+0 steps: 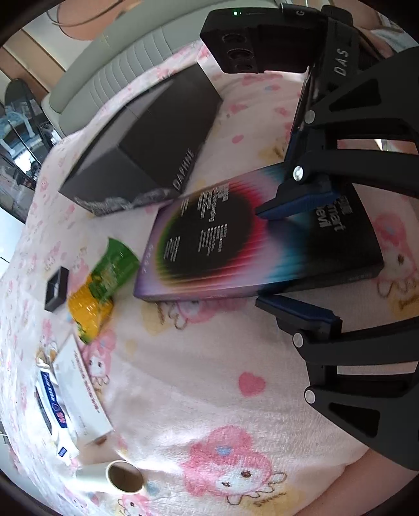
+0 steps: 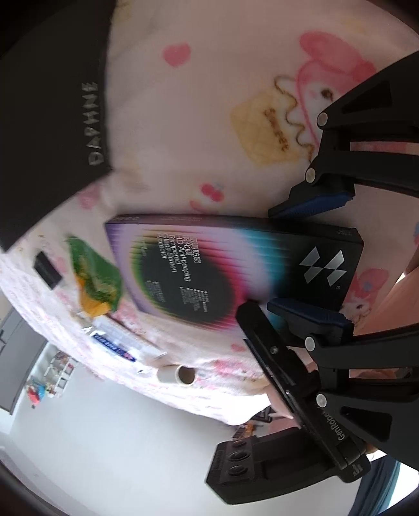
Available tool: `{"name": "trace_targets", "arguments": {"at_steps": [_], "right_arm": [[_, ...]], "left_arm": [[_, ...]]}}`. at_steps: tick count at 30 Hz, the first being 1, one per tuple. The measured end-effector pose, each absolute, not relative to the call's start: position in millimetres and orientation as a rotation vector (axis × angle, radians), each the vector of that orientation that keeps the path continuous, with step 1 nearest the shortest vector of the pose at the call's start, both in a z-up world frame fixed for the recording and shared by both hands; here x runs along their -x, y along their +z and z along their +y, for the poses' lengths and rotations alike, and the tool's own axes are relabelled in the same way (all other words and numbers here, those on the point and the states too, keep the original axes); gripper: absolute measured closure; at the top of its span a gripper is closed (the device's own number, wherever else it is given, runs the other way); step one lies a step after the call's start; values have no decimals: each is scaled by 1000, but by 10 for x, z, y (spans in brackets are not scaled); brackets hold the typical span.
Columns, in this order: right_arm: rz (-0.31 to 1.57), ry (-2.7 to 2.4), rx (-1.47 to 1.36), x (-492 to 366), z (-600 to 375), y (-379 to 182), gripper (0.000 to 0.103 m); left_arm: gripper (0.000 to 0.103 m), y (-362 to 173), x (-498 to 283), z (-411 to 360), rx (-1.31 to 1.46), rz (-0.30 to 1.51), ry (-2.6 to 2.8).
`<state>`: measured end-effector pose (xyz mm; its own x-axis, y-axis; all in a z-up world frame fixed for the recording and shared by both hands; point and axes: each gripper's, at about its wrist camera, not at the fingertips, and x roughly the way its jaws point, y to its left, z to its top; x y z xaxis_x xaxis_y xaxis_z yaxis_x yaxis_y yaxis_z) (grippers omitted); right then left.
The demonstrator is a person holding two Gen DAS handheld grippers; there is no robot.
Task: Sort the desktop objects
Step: 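Lower the Smart Devil box into the DAPHNE box beside the GLASS PRO box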
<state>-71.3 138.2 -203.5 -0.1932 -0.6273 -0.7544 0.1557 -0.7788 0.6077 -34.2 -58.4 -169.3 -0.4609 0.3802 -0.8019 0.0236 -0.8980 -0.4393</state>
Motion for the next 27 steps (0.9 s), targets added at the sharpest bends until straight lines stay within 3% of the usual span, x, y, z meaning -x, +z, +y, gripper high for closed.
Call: {"name": "trace_targets", "arguments": {"at_steps": [15,27], "right_arm": [[-532,-2250,-1292,636,1923,-849,58],[-576,-2392,-1230,980,2607,-668,58]], "left_arm": [[54,-688,437,-146,1204,-560,2448],[54,-547,1176,745,1179,-426,2384]]}}
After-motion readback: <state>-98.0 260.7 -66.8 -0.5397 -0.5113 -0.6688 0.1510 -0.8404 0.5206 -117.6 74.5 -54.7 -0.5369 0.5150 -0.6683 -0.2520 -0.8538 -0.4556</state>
